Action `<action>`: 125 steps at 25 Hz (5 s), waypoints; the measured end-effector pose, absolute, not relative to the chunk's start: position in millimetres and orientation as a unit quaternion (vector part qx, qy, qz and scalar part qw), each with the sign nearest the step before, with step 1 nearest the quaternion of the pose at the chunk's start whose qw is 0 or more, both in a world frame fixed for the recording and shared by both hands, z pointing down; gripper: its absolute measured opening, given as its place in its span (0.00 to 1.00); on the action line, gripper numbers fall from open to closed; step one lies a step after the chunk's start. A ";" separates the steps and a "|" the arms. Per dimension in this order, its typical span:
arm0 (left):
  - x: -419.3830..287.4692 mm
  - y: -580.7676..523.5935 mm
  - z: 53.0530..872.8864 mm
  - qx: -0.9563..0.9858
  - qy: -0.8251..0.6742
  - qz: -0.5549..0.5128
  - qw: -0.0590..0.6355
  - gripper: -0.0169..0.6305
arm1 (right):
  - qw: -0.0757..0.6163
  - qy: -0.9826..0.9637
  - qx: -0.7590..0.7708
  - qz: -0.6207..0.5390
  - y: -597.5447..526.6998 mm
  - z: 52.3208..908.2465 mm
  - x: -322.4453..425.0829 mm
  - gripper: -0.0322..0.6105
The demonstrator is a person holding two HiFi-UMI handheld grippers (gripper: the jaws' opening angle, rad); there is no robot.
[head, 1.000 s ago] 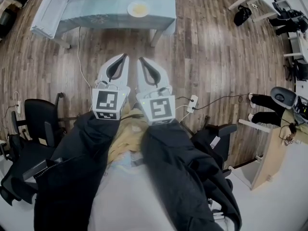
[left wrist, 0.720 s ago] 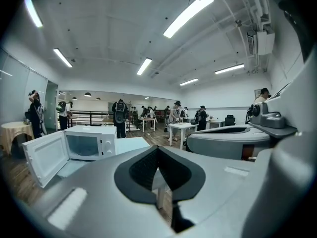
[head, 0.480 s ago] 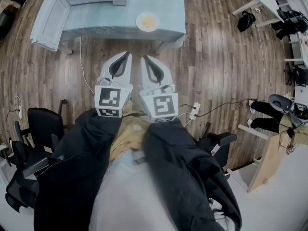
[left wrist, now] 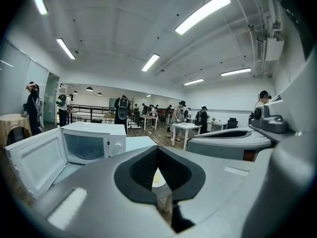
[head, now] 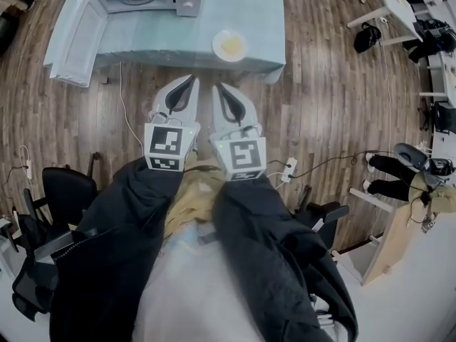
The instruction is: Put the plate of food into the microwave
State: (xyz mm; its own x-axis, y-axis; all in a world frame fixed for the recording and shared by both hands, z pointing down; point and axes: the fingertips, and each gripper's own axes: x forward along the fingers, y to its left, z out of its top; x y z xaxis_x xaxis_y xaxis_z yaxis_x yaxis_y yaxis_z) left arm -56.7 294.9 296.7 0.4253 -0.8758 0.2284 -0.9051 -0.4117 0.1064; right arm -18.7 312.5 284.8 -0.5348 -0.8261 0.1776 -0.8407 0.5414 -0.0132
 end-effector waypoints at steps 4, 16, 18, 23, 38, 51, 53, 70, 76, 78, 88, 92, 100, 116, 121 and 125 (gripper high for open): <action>-69.1 278.7 300.8 0.837 -0.533 0.072 0.101 0.02 | 0.085 -0.877 0.471 0.049 298.9 289.8 -33.0 0.04; -67.7 250.1 327.9 0.825 -0.543 0.089 0.129 0.02 | 0.114 -0.881 0.452 0.077 269.7 320.3 -28.7 0.04; -68.3 237.6 330.1 0.820 -0.549 0.092 0.131 0.02 | 0.120 -0.887 0.440 0.071 258.6 322.8 -30.0 0.04; -61.5 196.1 333.9 0.814 -0.555 0.097 0.142 0.02 | 0.125 -0.897 0.418 0.078 220.5 331.7 -25.8 0.04; -7.3 116.0 426.6 0.781 -0.542 0.185 0.248 0.02 | 0.156 -0.895 0.373 0.189 129.7 406.5 34.0 0.04; 2.1 126.4 511.0 0.750 -0.509 0.258 0.336 0.02 | 0.212 -0.865 0.323 0.320 121.5 506.0 54.3 0.04; 4.3 128.3 522.1 0.751 -0.498 0.264 0.345 0.02 | 0.223 -0.857 0.326 0.330 123.4 517.4 57.2 0.04; -4.6 157.0 582.9 0.750 -0.420 0.318 0.399 0.02 | 0.204 -0.753 0.367 0.506 154.9 605.0 54.6 0.06; -6.8 172.0 593.2 0.747 -0.412 0.321 0.412 0.02 | 0.179 -0.722 0.371 0.557 161.2 628.9 56.4 0.10; -6.3 172.2 594.2 0.746 -0.412 0.320 0.414 0.02 | 0.165 -0.711 0.372 0.573 160.9 633.9 58.8 0.11; -6.6 168.1 599.0 0.745 -0.410 0.317 0.420 0.02 | 0.119 -0.680 0.358 0.629 153.6 646.5 57.8 0.17; -7.9 170.7 602.2 0.742 -0.410 0.319 0.424 0.02 | 0.111 -0.679 0.352 0.635 157.2 644.7 59.4 0.17; -14.5 170.5 603.2 0.737 -0.411 0.323 0.428 0.02 | 0.052 -0.650 0.369 0.663 138.6 653.5 60.2 0.21; -23.7 179.4 612.7 0.728 -0.410 0.326 0.442 0.02 | -0.077 -0.603 0.336 0.719 122.3 650.8 56.0 0.08; -29.9 181.3 613.6 0.725 -0.416 0.322 0.444 0.02 | -0.091 -0.605 0.326 0.720 127.4 645.5 57.1 0.07; -36.7 180.6 613.7 0.723 -0.422 0.317 0.446 0.02 | -0.081 -0.612 0.309 0.723 136.0 641.6 52.7 0.07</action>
